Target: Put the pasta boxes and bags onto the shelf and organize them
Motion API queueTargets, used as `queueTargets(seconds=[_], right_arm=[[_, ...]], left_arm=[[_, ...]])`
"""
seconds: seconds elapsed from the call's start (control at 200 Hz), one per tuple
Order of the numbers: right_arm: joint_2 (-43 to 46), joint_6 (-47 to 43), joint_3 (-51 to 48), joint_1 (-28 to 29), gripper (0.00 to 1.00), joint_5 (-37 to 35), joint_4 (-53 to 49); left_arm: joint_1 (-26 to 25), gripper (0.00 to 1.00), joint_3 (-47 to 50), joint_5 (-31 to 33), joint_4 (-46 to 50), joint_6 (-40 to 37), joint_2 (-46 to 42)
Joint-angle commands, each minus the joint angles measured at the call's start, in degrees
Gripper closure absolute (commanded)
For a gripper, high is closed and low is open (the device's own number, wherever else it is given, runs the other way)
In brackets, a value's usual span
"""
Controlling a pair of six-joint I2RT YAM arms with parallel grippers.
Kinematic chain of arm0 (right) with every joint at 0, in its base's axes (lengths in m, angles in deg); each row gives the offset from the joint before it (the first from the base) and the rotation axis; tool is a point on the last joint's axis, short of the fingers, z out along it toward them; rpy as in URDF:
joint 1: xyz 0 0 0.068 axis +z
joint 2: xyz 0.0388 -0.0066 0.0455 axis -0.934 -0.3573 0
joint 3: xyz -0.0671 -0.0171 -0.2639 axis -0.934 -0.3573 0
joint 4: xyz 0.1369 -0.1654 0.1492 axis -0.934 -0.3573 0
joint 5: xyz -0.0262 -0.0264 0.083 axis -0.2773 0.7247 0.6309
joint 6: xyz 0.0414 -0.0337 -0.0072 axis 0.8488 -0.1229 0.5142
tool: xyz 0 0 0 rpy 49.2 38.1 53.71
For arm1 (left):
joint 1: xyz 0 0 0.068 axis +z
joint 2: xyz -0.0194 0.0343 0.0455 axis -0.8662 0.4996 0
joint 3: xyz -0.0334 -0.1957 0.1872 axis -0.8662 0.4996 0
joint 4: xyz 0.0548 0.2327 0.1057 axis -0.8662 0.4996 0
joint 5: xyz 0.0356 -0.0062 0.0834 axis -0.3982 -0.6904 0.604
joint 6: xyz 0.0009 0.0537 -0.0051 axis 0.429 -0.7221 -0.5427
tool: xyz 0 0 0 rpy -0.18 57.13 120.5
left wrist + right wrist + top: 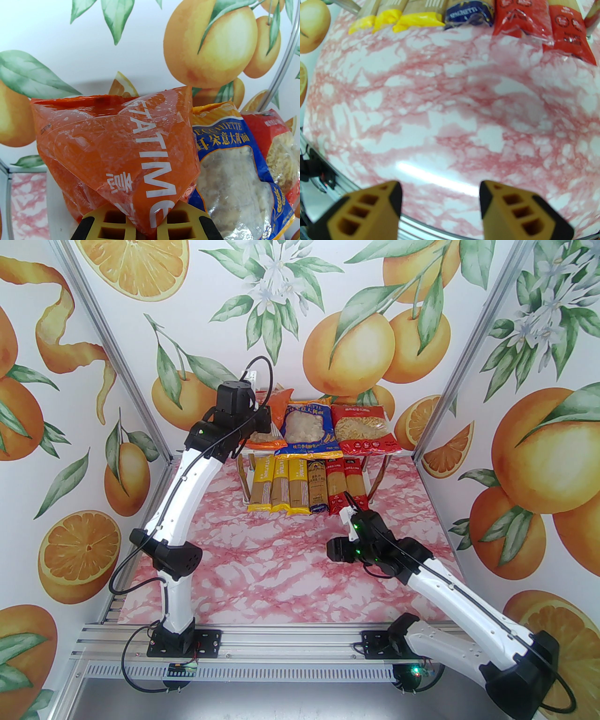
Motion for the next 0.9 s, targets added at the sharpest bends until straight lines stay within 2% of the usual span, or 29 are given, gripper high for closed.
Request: queueTargets(seconds=[0.0,0.155,0.455,0.555,0.661,0.751,0.811,0.896], right_arm=[[1.4,0.3,-1.5,-0.2,0.4,-0.1,0.5],[1.2,0.0,-2.1,-0.3,0.4,-0.3,0.4],[1.7,-0.1,-2.7,-0.4,0.39,-0.5,-0.1],[2.0,0.0,-2.9,-0.4,0.39,-0.6,-0.4],[2.5,0.0,-2.9,-0.4,0.39,-0.8,-0.8],[2.7,0.1,-2.9,-0.4,0.39,-0.8,-0.8],[2.9,0.2,-3.0,-0.4,0.39,-0.8,-0.9],[3.1,0.3,-3.2,-0.4,0.39,-1.0,-1.0]], left_arm=[[-1.5,1.0,-2.1,4.6,-3.5,2.0,1.3],[-3.5,1.0,-0.9,11.1,-4.5,0.8,0.8],[-3.6,1.0,-0.1,12.4,-2.7,2.3,1.0],[-3.6,0.79,-0.1,12.5,-1.2,2.2,1.2],[-3.3,0.66,0.0,11.1,-0.5,2.0,1.3],[-2.8,0.5,0.0,9.0,-0.3,1.6,1.2],[-2.5,0.31,0.0,7.3,-0.2,1.2,1.1],[-1.9,0.14,0.1,4.2,-0.8,0.7,1.0]])
